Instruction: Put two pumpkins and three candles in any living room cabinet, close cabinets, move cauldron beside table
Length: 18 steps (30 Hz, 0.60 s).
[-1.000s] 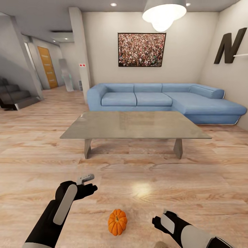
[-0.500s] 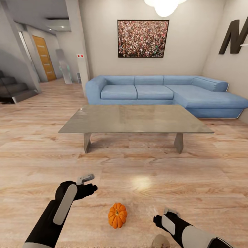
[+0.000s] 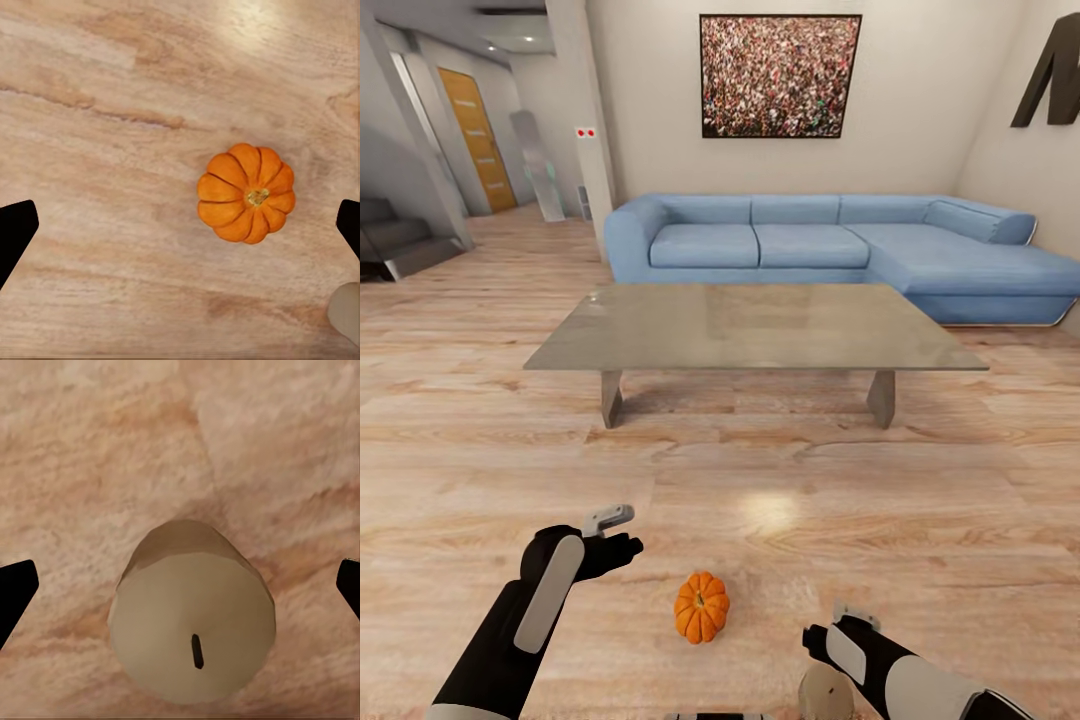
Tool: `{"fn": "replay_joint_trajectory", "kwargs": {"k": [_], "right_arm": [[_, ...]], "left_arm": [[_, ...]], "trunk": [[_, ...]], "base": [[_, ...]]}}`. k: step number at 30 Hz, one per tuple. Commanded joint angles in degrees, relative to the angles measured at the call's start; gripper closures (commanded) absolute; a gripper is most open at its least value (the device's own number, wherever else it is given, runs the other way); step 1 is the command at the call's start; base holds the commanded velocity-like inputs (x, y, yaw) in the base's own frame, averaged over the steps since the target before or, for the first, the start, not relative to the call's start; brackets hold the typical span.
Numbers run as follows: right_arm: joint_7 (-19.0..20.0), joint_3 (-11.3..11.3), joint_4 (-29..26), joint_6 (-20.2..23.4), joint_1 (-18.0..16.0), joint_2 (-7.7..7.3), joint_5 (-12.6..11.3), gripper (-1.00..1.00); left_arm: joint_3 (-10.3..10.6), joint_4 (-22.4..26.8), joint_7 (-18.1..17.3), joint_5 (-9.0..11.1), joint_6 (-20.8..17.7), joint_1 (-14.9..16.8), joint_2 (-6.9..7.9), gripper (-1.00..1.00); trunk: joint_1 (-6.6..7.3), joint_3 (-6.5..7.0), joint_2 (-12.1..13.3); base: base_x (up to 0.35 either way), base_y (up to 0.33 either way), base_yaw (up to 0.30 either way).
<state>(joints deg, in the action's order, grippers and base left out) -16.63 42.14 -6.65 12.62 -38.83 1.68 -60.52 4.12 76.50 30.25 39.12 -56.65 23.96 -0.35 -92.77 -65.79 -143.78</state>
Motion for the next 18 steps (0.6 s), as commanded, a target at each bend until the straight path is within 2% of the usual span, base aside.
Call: {"fn": "replay_joint_trajectory", "kwargs": {"k": [1,5,8,11,12,13,14,15,16,18], "right_arm": [[-0.35,0.45,-0.14,0.29,-0.02,-0.02,-0.31,-1.0],[0.68,0.55,-0.12,0.45,-0.02,0.05,-0.24,-1.0],[2.41,1.34,-0.12,0.78,-0.02,0.07,2.12,-1.0],[2.91,1.48,-0.07,0.87,-0.02,0.07,3.08,-1.0],[3.0,1.5,-0.02,0.89,-0.02,0.07,3.26,-1.0],[3.09,1.55,0.28,0.87,-0.02,0.07,3.41,-1.0],[3.11,1.57,0.41,0.86,-0.02,0.07,3.46,-1.0],[3.13,1.59,0.63,0.85,-0.02,0.07,3.53,-1.0],[3.16,1.61,0.85,0.84,-0.02,0.11,3.59,-1.0],[3.17,1.62,0.99,0.83,-0.02,0.14,3.63,-1.0]], "left_arm": [[0.0,0.05,0.6,0.6,-0.09,0.03,0.0,-1.0],[-0.12,0.05,0.6,1.08,-0.12,0.02,0.03,-1.0],[-0.16,0.05,0.6,2.93,-0.12,0.03,0.39,-1.0],[-0.17,0.05,0.6,4.76,-0.13,0.03,1.66,-1.0],[-0.17,0.05,0.6,6.05,-0.13,0.03,2.25,-1.0],[-0.17,0.05,0.6,8.64,-0.13,0.03,3.28,-1.0],[-0.17,0.05,0.6,9.64,-0.13,0.03,3.68,-1.0],[-0.14,0.05,0.6,11.86,-0.13,0.03,4.63,-1.0],[-0.08,0.05,0.6,15.44,-0.13,0.03,6.17,-1.0],[-0.03,0.05,0.6,18.96,-0.13,0.03,7.77,-1.0]], "trunk": [[-0.01,-0.28,-0.04],[-0.11,-1.16,-0.09],[-0.19,-1.83,-0.13],[-0.27,-2.49,-0.17],[-0.29,-2.71,-0.18],[-0.32,-2.94,-0.2],[-0.35,-3.16,-0.21],[-0.37,-3.38,-0.22],[-0.4,-3.6,-0.24],[-0.42,-3.82,-0.25]], "base": [[0.0,0.0,0.0],[0.0,0.0,0.0],[0.0,0.0,0.0],[0.0,0.0,0.0],[0.0,0.0,0.0],[0.0,0.0,0.0],[0.0,0.0,0.0],[0.0,0.0,0.0],[0.0,0.0,0.0],[0.0,0.0,0.0]]}}
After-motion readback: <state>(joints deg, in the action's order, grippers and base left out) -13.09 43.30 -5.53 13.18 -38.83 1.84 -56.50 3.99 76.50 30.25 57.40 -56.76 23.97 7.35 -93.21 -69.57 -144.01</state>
